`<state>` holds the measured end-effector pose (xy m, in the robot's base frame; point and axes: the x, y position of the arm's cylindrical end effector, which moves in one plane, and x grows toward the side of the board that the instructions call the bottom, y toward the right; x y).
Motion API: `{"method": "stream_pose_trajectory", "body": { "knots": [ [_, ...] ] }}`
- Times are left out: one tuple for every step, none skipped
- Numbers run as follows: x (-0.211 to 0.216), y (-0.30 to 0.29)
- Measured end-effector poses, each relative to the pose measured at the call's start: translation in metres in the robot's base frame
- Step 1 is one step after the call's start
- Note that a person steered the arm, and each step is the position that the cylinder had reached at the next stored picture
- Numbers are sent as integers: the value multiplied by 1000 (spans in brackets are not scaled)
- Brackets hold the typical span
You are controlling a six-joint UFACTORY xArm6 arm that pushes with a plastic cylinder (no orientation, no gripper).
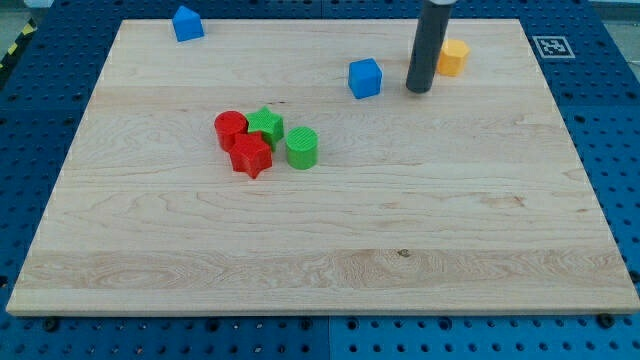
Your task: Place the blue cube at the top center of the board
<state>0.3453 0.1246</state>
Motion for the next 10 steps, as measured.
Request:
{"method": "stream_pose_trajectory", "body": {
  "knots": [
    [8,-44],
    [5,-74],
    [-10,-74],
    [-28,-75],
    [-42,-77],
    [-56,-77],
    [-66,-77],
    [-74,-77],
    [-91,-80],
    [-93,-80]
  ]
}}
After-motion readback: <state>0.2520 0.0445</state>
